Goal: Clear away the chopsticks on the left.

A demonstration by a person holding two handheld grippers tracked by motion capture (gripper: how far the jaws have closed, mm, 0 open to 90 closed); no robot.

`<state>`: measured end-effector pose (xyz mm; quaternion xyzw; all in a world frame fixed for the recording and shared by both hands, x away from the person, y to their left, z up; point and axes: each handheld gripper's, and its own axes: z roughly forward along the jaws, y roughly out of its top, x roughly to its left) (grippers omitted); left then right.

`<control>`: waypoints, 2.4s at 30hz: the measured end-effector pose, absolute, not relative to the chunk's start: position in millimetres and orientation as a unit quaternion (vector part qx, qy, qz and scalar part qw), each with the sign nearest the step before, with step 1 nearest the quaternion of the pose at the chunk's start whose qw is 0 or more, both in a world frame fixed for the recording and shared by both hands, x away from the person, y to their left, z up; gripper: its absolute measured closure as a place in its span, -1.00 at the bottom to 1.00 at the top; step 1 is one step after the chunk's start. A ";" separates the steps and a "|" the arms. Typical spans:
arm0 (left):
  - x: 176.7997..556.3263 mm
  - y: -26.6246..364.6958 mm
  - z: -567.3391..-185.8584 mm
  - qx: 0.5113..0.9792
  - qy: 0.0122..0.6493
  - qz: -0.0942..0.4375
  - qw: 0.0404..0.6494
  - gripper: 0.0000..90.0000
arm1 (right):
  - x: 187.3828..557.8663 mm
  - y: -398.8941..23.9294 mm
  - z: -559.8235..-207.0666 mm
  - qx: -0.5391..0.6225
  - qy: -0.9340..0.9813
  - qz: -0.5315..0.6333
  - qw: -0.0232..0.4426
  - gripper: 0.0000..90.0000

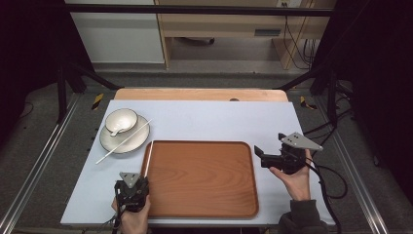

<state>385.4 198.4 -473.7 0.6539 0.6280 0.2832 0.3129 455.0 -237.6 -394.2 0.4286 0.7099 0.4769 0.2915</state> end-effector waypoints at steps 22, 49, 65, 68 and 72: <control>389.9 196.1 -476.1 0.671 0.621 0.278 0.295 0.66 | 454.4 -237.9 -393.6 0.429 0.709 0.478 0.293 -0.92; 449.5 248.4 -396.9 0.782 0.432 0.248 0.374 -0.48 | 453.2 -239.1 -391.9 0.430 0.704 0.484 0.292 -0.92; 481.8 318.5 -414.3 0.798 0.429 0.250 0.342 -0.54 | 454.5 -238.1 -393.5 0.430 0.708 0.479 0.292 -0.92; 491.9 331.4 -417.9 0.801 0.435 0.255 0.323 -0.43 | 455.0 -236.8 -394.6 0.430 0.709 0.477 0.292 -0.91; 503.6 336.5 -424.3 0.810 0.431 0.253 0.309 -0.27 | 455.6 -236.1 -395.5 0.429 0.711 0.475 0.291 -0.91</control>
